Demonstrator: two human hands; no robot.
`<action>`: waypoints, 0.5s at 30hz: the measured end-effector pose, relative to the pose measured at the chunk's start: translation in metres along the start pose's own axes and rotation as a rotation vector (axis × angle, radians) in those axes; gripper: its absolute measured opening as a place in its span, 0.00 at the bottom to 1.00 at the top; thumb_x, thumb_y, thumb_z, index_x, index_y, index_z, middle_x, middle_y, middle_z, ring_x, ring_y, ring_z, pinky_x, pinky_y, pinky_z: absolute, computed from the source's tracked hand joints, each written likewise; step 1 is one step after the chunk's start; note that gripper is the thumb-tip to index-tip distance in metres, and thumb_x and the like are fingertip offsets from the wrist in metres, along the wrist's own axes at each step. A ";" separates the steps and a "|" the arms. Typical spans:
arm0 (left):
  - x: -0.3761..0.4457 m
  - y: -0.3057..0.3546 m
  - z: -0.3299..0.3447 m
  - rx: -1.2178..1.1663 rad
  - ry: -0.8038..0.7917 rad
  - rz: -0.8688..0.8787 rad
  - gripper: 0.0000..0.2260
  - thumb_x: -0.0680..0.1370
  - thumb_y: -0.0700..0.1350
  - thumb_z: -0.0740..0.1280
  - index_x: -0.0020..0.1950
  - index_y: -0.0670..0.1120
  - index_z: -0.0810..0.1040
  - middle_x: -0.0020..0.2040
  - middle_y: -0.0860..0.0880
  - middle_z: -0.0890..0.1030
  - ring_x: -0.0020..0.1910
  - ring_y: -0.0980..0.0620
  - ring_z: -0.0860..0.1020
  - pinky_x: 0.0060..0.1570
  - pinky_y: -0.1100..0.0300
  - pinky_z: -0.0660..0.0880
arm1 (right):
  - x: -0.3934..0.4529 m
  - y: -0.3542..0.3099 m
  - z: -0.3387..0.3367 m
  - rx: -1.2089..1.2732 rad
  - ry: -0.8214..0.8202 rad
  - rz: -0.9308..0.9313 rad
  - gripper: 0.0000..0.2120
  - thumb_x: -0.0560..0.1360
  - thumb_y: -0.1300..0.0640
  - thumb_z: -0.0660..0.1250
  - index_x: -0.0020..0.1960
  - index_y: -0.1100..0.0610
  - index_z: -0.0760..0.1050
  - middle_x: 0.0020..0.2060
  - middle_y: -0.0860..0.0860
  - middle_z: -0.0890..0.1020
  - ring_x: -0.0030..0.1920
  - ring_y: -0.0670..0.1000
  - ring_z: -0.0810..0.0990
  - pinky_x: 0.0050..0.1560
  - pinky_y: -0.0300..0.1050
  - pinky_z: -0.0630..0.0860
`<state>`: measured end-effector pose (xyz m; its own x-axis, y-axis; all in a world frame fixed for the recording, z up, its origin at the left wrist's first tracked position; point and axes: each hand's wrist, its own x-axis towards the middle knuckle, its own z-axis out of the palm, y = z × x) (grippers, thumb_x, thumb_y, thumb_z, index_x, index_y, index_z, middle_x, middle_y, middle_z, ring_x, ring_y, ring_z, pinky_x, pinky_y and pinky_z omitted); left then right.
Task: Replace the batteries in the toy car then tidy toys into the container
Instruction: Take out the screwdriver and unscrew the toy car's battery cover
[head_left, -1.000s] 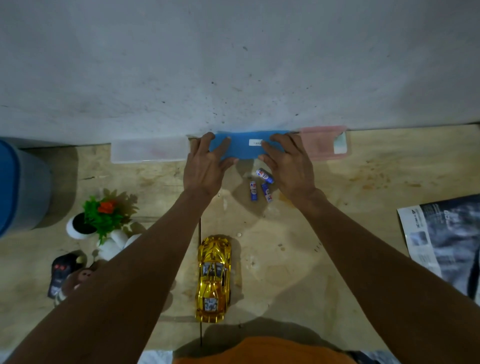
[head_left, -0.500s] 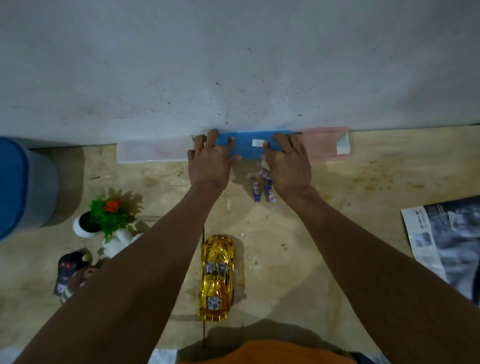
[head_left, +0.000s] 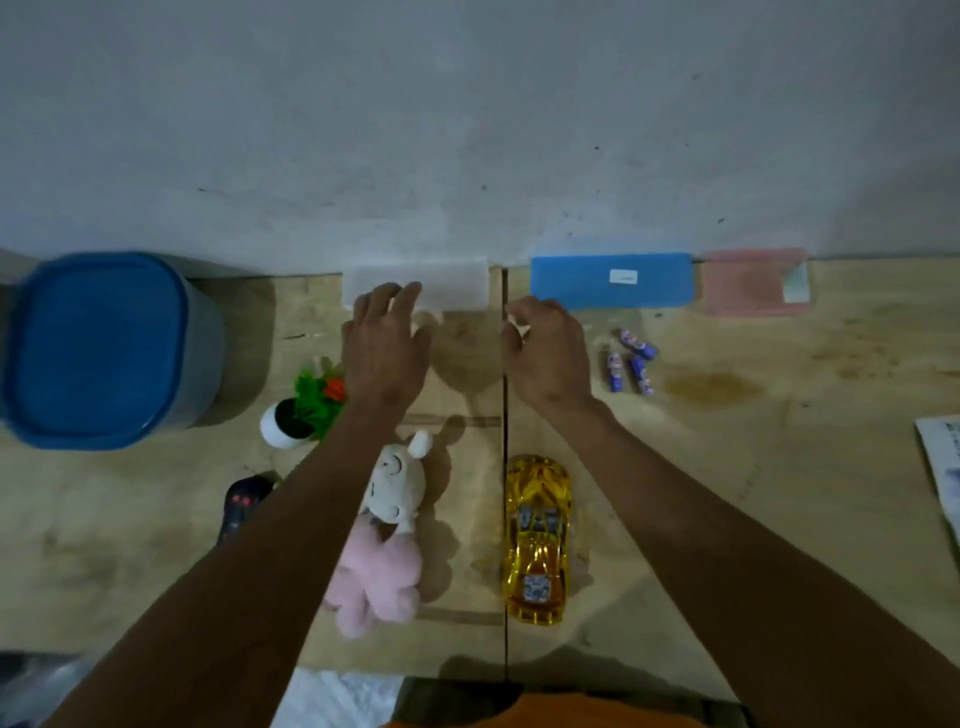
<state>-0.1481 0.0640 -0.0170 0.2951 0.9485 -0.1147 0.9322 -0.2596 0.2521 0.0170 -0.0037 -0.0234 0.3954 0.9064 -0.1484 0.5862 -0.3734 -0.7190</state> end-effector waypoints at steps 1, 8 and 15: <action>0.002 -0.015 -0.002 0.010 0.004 -0.017 0.23 0.78 0.45 0.69 0.73 0.45 0.72 0.69 0.42 0.75 0.67 0.37 0.71 0.61 0.40 0.73 | -0.002 -0.012 0.012 0.058 -0.010 0.043 0.07 0.77 0.60 0.67 0.53 0.59 0.81 0.48 0.57 0.83 0.48 0.58 0.81 0.50 0.49 0.78; 0.038 -0.079 -0.002 0.115 -0.085 0.050 0.27 0.78 0.48 0.71 0.75 0.49 0.69 0.73 0.43 0.70 0.72 0.39 0.66 0.63 0.42 0.70 | 0.014 -0.069 0.094 0.460 -0.046 0.694 0.15 0.75 0.46 0.69 0.45 0.58 0.84 0.41 0.54 0.86 0.44 0.54 0.86 0.51 0.49 0.82; 0.056 -0.090 0.012 0.112 -0.018 0.150 0.22 0.75 0.44 0.72 0.70 0.49 0.76 0.68 0.43 0.74 0.66 0.38 0.70 0.55 0.45 0.72 | 0.035 -0.096 0.118 0.900 0.156 1.010 0.16 0.76 0.48 0.71 0.40 0.61 0.80 0.33 0.54 0.84 0.30 0.49 0.81 0.30 0.42 0.78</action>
<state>-0.2128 0.1381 -0.0574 0.4355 0.8945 -0.1009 0.8946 -0.4176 0.1590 -0.1088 0.0873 -0.0396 0.4842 0.2634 -0.8344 -0.6402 -0.5434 -0.5430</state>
